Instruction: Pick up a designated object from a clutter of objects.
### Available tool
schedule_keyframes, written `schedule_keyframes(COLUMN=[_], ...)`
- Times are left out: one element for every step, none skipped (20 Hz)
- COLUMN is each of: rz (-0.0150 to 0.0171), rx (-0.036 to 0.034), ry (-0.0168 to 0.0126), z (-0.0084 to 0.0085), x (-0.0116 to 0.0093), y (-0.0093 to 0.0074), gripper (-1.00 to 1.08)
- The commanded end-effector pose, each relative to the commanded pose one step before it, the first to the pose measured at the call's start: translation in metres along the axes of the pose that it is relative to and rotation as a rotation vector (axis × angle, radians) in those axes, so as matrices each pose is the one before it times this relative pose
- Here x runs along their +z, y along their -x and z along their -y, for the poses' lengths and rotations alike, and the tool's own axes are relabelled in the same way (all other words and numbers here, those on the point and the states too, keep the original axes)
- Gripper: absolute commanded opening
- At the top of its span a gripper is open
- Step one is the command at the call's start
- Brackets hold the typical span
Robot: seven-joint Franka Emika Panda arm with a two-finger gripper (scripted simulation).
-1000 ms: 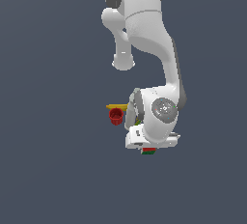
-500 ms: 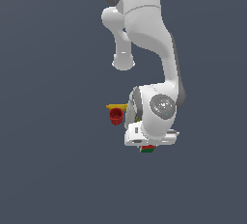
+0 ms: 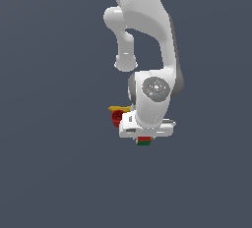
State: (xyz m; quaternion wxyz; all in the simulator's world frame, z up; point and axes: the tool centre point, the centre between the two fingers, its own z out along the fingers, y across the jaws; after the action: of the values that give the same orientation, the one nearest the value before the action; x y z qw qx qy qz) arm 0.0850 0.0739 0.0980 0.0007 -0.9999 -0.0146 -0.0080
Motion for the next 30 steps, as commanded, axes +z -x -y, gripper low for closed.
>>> schedule_keyframes(rz=[-0.00135,0.00000,0.00097,0.00069,0.00000,0.00097,0.00068,0.00048,0.00048,0.00047,0.00066,0.00046,0.00065,0.00046,0.00064,0.00064,0.00045,0.00064,0.00065,0.00066,0.00000,0.00096,0.00069,0.00000,0.00097,0.00000,0.00066,0.00065,0.00000,0.00085], rx=[0.00057,0.00000,0.00006,0.00005,0.00000,0.00006,0.00004,0.00003,0.00003,0.00002,0.00003,0.00002,0.00002,0.00001,0.00001,0.00001,0.00000,0.00000,0.00000,0.00000,0.00000,0.00000,0.00001,0.00000,0.00003,0.00000,0.00004,0.00005,0.00000,0.00007], ry=[0.00011,0.00000,0.00004,0.00000,0.00000,-0.00007,-0.00008,-0.00009,-0.00010,-0.00012,-0.00019,-0.00015,-0.00023,-0.00018,-0.00026,-0.00026,-0.00018,-0.00025,-0.00022,-0.00019,0.00000,-0.00018,-0.00005,0.00000,0.00008,0.00000,0.00019,0.00024,0.00000,0.00047], z=[-0.01103,-0.00470,-0.00476,-0.00478,-0.00477,-0.00485,-0.00486,-0.00488,-0.00491,-0.00494,-0.00499,-0.00502,-0.00508,-0.00512,-0.00520,-0.00527,-0.00534,-0.00545,-0.00551,-0.00538,-0.00518,-0.00507,-0.00487,-0.00469,-0.00451,-0.00433,-0.00410,-0.00387,-0.00369,-0.00333], x=[-0.01765,-0.00757,-0.00702,-0.00725,-0.00772,-0.00719,-0.00742,-0.00761,-0.00768,-0.00775,-0.00772,-0.00792,-0.00791,-0.00812,-0.00814,-0.00827,-0.00852,-0.00859,-0.00868,-0.00847,-0.00856,-0.00777,-0.00762,-0.00768,-0.00688,-0.00703,-0.00635,-0.00599,-0.00588,-0.00507], y=[0.01009,0.00473,0.00464,0.00469,0.00480,0.00469,0.00475,0.00480,0.00482,0.00485,0.00484,0.00491,0.00491,0.00498,0.00499,0.00504,0.00514,0.00517,0.00519,0.00503,0.00500,0.00455,0.00441,0.00440,0.00390,0.00396,0.00352,0.00328,0.00321,0.00266], gripper=[-1.00,-1.00,-1.00,-1.00,-1.00,-1.00,-1.00,-1.00,-1.00,-1.00,-1.00,-1.00,-1.00,-1.00,-1.00,-1.00,-1.00,-1.00,-1.00,-1.00,-1.00,-1.00,-1.00,-1.00,-1.00,-1.00,-1.00,-1.00,-1.00,-1.00])
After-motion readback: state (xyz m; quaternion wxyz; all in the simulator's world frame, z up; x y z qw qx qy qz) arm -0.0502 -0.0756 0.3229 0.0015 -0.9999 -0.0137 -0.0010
